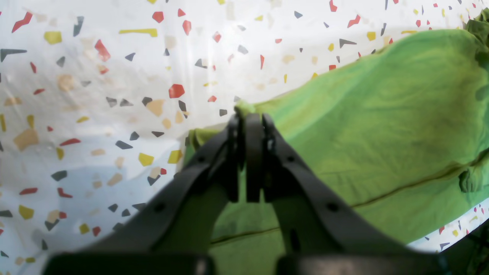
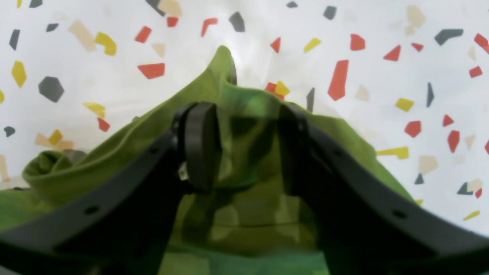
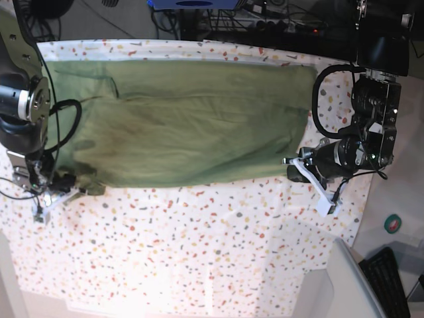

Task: Layout the t-shirt on the table in an organized manner, then fold the t-shirt properly
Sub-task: 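Drag the folded shirt strip toward the robot with both grippers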

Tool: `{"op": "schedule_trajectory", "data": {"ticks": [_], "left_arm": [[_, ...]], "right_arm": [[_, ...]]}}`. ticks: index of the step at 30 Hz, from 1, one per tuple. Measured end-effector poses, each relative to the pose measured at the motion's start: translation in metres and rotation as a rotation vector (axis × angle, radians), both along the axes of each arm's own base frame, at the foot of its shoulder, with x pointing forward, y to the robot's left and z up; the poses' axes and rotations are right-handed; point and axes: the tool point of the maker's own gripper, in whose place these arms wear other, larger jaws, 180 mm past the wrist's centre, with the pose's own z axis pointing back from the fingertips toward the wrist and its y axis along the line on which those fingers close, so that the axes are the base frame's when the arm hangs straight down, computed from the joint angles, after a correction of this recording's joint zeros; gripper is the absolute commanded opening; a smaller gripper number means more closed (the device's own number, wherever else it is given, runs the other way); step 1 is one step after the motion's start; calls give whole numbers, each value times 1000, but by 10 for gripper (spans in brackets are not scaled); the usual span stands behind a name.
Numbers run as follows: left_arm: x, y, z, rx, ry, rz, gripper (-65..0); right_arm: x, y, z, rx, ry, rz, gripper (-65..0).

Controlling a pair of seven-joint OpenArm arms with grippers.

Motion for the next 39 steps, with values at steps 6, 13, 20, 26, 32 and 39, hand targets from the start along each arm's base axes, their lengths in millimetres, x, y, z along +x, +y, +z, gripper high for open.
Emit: {"op": "schedule_trajectory", "data": {"ticks": [6,13,20,26,32,39], "left_arm": [[0,0,0,0,0,0,-650],[1,0,1,0,-3,0,-650],[5,-3,9,2,-28,-10,-650],[-4,-17,25,-22,-77,-44,-650],[-15,12,30,-18,-65,56,-650],[-25,2,36,-19,-56,19,-650]], "right_arm": [[3,4,2,4,0,0,-650],[20,3,22,-11,-25,18,-650],[33,0,40,-29,-68,30,-650],[26,-4,49,-76,-123,48,-650],[12,-8,62,-120,-120,75,-650],[-22,-9,70,-168,-84,103,-650]]}}
